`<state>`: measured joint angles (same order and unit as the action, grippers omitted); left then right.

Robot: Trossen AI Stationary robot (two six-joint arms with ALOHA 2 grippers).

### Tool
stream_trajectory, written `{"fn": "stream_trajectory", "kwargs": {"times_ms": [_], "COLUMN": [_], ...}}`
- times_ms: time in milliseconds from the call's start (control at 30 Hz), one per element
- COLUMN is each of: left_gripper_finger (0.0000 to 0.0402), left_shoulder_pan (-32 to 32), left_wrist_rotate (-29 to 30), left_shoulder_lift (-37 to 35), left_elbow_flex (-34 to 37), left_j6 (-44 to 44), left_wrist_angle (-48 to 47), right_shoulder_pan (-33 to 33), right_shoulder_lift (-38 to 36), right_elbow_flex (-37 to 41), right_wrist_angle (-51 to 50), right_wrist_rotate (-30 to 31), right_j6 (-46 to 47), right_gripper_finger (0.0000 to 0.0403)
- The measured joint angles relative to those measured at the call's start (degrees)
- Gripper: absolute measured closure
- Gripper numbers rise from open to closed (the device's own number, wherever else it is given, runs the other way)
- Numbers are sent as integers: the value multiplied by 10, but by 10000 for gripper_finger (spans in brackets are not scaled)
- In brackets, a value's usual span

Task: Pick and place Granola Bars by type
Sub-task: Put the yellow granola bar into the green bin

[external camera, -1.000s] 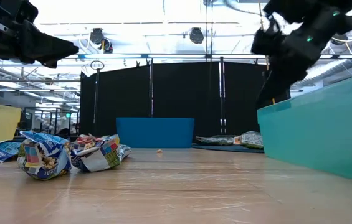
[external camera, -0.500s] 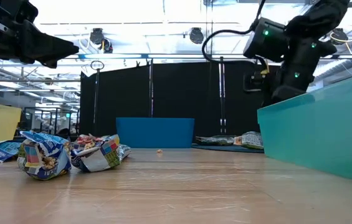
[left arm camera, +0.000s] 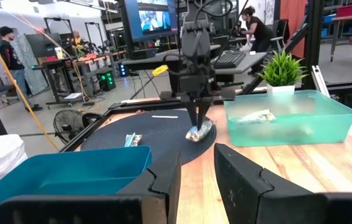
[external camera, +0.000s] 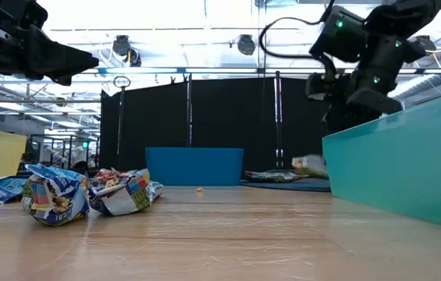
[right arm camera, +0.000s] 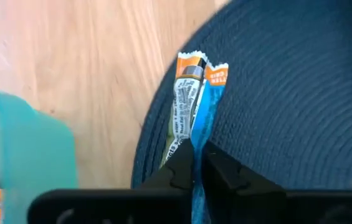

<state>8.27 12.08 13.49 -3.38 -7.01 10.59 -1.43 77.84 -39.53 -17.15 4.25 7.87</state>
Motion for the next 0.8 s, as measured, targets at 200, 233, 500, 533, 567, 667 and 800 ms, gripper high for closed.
{"fn": "stream_trajectory", "kwargs": {"times_ms": [200, 233, 500, 533, 567, 667, 800], "left_gripper_finger": [300, 300, 300, 300, 300, 300, 300], "left_shoulder_pan": [0, 0, 0, 0, 0, 0, 0], "left_wrist_rotate": [0, 0, 0, 0, 0, 0, 0], "left_shoulder_lift": [0, 0, 0, 0, 0, 0, 0], "left_elbow_flex": [0, 0, 0, 0, 0, 0, 0], "left_j6": [0, 0, 0, 0, 0, 0, 0], "left_wrist_angle": [0, 0, 0, 0, 0, 0, 0], "right_shoulder_pan": [0, 0, 13, 17, 23, 39, 71], "right_shoulder_lift": [-50, -60, -153, -166, -178, -210, -231], "right_elbow_flex": [0, 0, 0, 0, 0, 0, 0], "right_wrist_angle": [-14, -15, -20, -20, -21, -19, -9], "right_wrist_rotate": [1, 1, 1, 0, 0, -29, -85], "right_j6": [-19, -19, -28, -28, -27, -19, 24], "right_gripper_finger": [399, 399, 401, 401, 401, 402, 402]}}
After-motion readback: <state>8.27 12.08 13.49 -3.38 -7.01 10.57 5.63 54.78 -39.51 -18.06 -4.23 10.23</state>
